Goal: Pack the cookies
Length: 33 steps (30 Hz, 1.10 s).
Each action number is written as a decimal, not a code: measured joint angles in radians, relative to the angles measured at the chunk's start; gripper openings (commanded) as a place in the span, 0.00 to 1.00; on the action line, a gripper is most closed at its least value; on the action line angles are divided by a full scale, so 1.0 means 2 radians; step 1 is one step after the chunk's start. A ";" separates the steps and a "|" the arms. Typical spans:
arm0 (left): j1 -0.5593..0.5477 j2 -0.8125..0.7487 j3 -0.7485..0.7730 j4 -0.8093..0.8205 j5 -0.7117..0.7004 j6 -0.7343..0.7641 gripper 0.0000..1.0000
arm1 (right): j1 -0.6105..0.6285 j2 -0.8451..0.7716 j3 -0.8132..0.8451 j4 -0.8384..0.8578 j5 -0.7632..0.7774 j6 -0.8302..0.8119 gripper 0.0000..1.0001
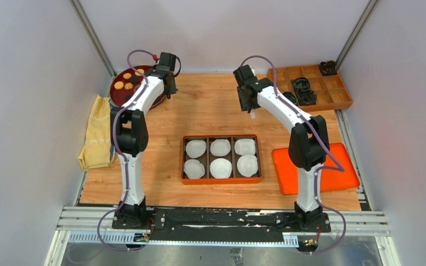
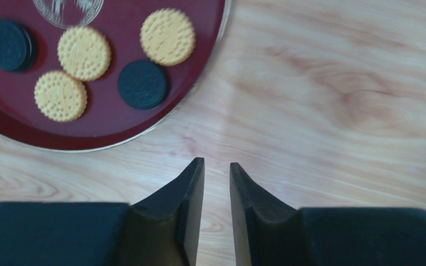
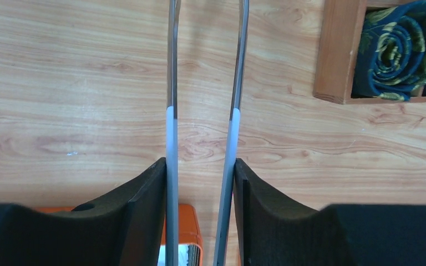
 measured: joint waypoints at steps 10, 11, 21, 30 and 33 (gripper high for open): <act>0.060 0.089 0.060 -0.069 0.004 -0.033 0.04 | 0.000 -0.066 -0.008 0.009 -0.022 0.000 0.45; 0.062 0.094 0.064 -0.072 0.002 -0.035 0.04 | 0.000 -0.068 -0.008 0.010 -0.024 0.000 0.45; 0.084 0.148 0.125 -0.089 -0.009 -0.051 0.03 | 0.000 -0.080 -0.020 0.014 -0.052 0.001 0.46; 0.089 0.158 0.127 -0.099 -0.014 -0.053 0.01 | 0.000 -0.104 -0.026 0.022 -0.066 0.002 0.46; 0.087 0.155 0.119 -0.098 -0.002 -0.053 0.01 | 0.000 -0.111 -0.028 0.022 -0.067 0.002 0.46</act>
